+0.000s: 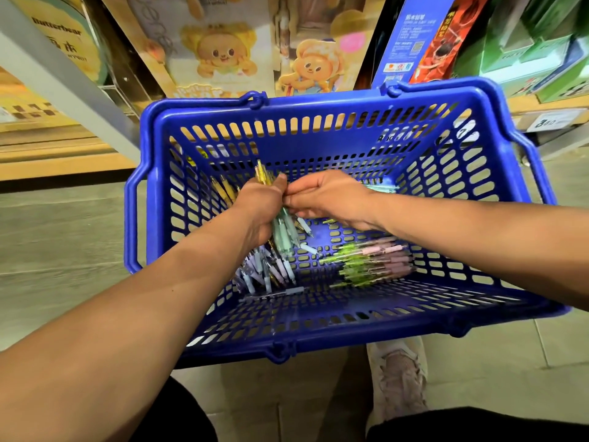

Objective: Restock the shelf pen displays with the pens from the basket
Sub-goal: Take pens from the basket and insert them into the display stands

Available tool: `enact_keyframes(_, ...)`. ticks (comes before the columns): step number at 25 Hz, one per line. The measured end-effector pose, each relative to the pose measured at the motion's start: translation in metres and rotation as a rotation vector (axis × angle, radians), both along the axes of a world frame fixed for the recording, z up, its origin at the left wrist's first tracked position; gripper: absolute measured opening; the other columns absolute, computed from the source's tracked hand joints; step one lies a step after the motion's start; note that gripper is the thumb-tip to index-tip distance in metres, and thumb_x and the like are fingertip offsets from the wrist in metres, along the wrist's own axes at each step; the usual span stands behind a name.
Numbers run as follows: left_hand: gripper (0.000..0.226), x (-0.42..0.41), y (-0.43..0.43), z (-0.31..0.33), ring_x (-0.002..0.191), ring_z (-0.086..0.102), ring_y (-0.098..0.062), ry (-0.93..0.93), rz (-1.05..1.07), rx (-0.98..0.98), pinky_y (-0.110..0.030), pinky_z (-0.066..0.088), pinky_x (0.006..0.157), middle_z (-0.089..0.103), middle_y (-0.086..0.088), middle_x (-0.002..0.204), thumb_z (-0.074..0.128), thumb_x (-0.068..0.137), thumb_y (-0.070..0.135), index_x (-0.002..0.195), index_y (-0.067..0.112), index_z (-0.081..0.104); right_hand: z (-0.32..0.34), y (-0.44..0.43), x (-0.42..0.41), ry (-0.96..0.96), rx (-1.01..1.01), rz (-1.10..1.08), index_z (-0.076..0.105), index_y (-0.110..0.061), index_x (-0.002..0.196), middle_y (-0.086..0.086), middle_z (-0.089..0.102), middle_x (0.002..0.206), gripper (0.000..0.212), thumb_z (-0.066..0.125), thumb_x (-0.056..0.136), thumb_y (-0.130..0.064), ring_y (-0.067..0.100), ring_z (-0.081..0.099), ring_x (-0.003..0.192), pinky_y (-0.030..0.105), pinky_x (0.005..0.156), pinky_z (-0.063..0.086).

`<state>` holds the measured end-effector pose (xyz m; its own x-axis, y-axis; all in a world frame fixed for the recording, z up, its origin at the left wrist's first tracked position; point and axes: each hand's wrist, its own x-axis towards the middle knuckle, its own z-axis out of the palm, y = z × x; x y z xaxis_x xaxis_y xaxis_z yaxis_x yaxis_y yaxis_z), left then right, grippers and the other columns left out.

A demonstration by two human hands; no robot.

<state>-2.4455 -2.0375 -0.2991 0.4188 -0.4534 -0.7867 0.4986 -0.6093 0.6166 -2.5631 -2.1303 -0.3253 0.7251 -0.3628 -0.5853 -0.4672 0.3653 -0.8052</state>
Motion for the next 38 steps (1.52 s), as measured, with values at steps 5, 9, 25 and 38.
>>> enact_keyframes(5,0.027,0.002,0.002,0.000,0.077,0.068,-0.021,-0.075,-0.042,0.023,-0.045,0.059,0.085,0.066,-0.006,0.090,0.052,0.106,0.023,0.126,0.005,0.046,-0.007,-0.035,-0.014,0.226,-0.276,0.179,0.076,-0.024,0.097,-0.006,0.078,0.090,0.009,0.068,0.095,-0.020,0.007,0.071,0.082,0.024,0.085,0.056)
enact_keyframes(9,0.029,0.008,0.008,0.010,0.057,0.052,-0.015,0.045,-0.004,-0.076,-0.033,0.054,0.057,0.055,-0.005,0.072,0.058,0.104,0.020,0.122,0.003,0.044,-0.031,-0.058,-0.044,0.578,-0.907,0.782,0.069,-0.028,0.107,-0.005,0.072,0.104,0.014,0.067,0.094,-0.022,0.013,0.065,0.087,0.024,0.079,0.048)
enact_keyframes(25,0.022,0.011,0.006,0.012,0.058,0.062,-0.017,0.142,0.034,-0.075,-0.028,0.052,0.051,0.073,-0.011,0.086,0.053,0.104,0.013,0.124,0.004,0.049,-0.047,-0.047,-0.050,0.671,-1.187,1.008,0.068,-0.019,0.098,0.002,0.063,0.084,0.015,0.053,0.097,-0.019,0.024,0.059,0.070,0.028,0.058,0.044)
enact_keyframes(38,0.043,-0.007,0.004,-0.001,0.103,0.072,-0.030,0.065,-0.063,-0.027,-0.045,0.060,0.090,0.072,-0.018,0.117,0.059,0.102,0.029,0.134,0.002,0.055,-0.004,-0.012,-0.003,0.072,-0.149,0.067,0.074,-0.009,0.098,0.005,0.079,0.088,0.016,0.080,0.085,-0.016,0.012,0.075,0.079,0.022,0.075,0.060)
